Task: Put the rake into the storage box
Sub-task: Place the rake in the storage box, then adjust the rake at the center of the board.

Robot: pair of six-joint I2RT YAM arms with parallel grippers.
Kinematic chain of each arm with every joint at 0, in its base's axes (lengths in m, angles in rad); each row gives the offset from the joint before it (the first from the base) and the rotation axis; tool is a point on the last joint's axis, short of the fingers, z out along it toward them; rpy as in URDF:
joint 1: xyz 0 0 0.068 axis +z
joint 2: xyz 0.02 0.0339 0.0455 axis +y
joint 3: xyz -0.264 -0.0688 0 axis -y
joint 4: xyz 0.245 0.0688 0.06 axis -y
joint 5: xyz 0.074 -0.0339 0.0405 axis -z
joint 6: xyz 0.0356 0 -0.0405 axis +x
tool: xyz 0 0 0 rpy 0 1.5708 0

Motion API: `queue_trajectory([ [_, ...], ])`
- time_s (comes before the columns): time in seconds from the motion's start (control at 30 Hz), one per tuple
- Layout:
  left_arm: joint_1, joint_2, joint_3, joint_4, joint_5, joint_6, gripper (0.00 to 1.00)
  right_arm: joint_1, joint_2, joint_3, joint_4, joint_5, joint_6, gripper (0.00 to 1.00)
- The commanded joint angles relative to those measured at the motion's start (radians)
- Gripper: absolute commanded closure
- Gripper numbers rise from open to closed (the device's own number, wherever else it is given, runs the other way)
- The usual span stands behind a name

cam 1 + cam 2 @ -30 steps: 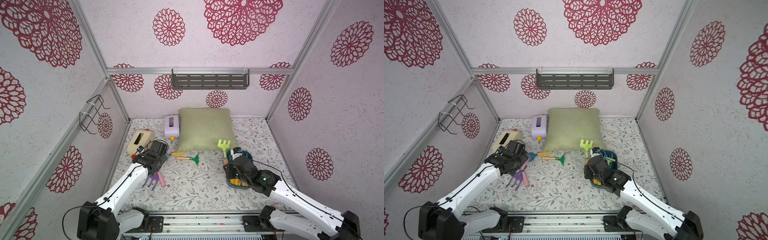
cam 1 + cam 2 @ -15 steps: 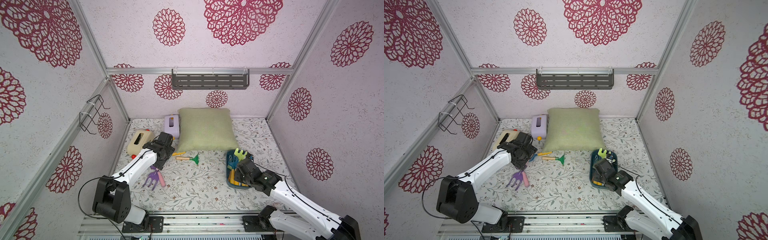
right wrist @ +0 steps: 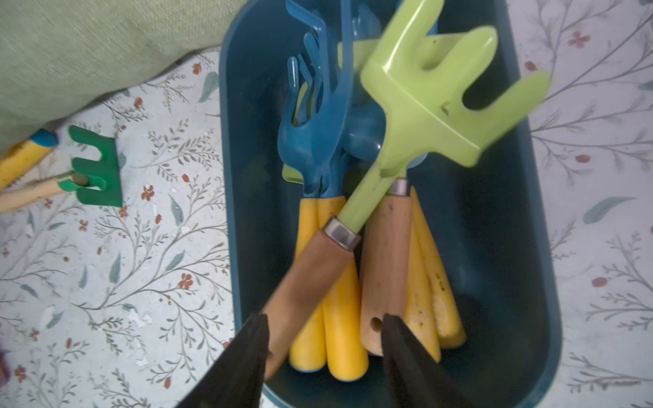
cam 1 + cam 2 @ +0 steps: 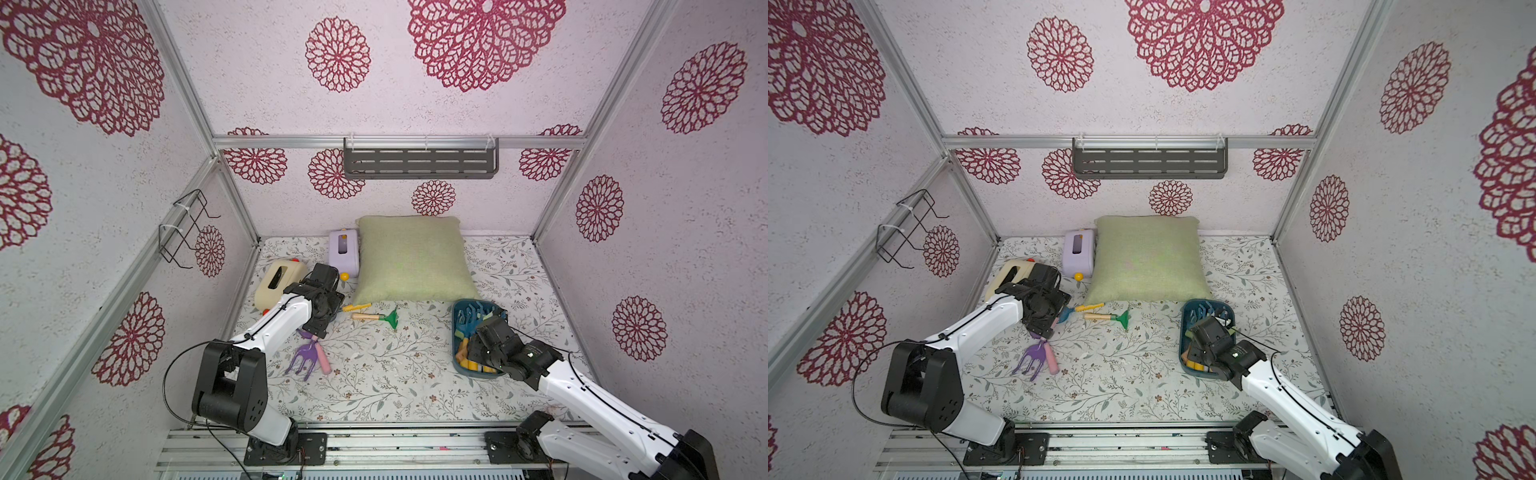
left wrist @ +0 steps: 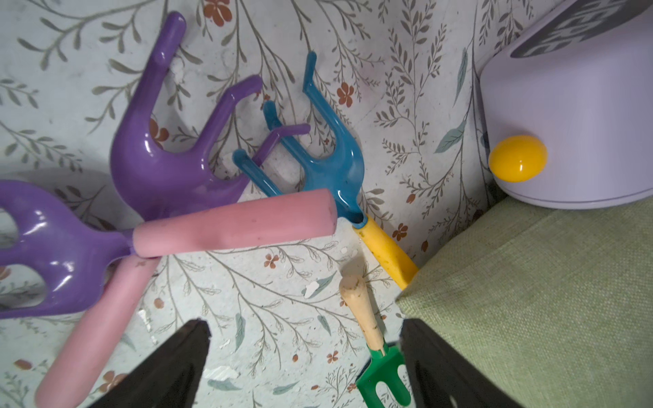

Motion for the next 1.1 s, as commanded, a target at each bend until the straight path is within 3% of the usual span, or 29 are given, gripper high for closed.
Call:
queue_trajectory([
  [0.0,0.032,0.002,0.025,0.042,-0.055,0.058,0.09,-0.005,-0.047,0.046,-0.003,-0.005,-0.046,0.36],
  [0.2,0.079,0.073,0.059,0.108,-0.07,0.21,0.31,-0.005,-0.12,0.059,0.036,-0.073,-0.114,0.3],
  [0.43,0.086,0.17,0.076,0.133,-0.055,0.288,0.52,-0.005,-0.153,0.049,0.107,-0.216,-0.204,0.26],
  [0.5,0.083,0.206,0.086,0.127,-0.035,0.313,0.6,-0.005,-0.154,0.046,0.134,-0.269,-0.234,0.18],
  [0.57,0.072,0.227,0.074,0.14,-0.006,0.326,0.67,-0.005,-0.15,0.04,0.168,-0.338,-0.264,0.05],
  [0.63,0.052,0.229,0.048,0.151,0.005,0.33,0.69,-0.005,-0.142,0.038,0.191,-0.385,-0.282,0.01],
  [1.07,-0.217,0.12,-0.12,0.205,-0.015,0.259,0.68,0.0,-0.048,-0.001,0.31,-0.514,-0.31,0.01],
])
